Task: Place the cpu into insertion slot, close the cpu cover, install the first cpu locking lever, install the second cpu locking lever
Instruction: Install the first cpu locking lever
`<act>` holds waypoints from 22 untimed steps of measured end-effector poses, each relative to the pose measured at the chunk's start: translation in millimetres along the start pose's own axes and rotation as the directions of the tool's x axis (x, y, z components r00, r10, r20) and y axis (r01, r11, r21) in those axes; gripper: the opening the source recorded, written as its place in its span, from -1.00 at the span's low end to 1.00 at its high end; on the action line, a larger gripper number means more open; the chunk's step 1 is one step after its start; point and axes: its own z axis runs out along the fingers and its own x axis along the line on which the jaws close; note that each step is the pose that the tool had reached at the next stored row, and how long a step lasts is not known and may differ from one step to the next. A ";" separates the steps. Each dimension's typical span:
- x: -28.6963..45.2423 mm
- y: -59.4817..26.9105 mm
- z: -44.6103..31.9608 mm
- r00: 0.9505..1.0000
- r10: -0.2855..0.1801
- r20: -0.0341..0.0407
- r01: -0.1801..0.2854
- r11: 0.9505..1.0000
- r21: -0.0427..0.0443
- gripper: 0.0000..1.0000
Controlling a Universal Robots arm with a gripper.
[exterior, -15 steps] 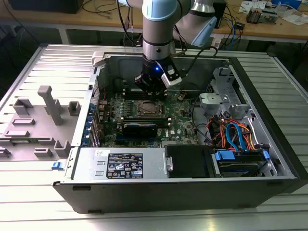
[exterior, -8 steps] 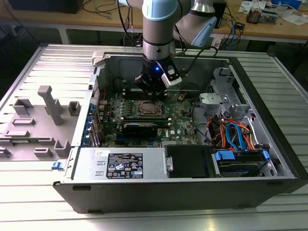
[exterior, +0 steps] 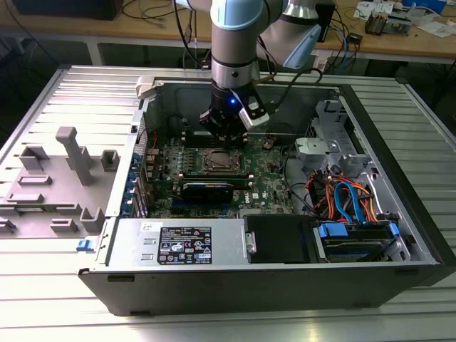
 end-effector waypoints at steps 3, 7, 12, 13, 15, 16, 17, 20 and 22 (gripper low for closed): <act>0.0 0.0 -0.2 1.000 0.000 0.000 0.000 1.000 0.000 -0.78; -0.1 -1.7 0.1 1.000 0.000 0.000 0.000 1.000 0.000 -0.78; -0.2 -4.4 1.1 1.000 0.000 -0.001 0.000 1.000 0.000 -0.78; -0.4 -4.6 1.3 1.000 0.000 -0.001 0.000 1.000 0.000 -0.78; -0.6 -4.7 1.8 1.000 0.000 -0.001 0.000 1.000 0.000 -0.78; -0.7 -4.7 2.1 1.000 0.000 -0.001 0.000 1.000 0.000 -0.78; -0.9 -4.7 2.4 1.000 0.000 -0.001 0.000 1.000 0.000 -0.78; -1.2 -4.8 3.2 1.000 0.000 -0.001 0.000 1.000 0.001 -0.78; -1.3 -4.8 3.7 1.000 0.000 -0.001 0.000 1.000 0.000 -0.78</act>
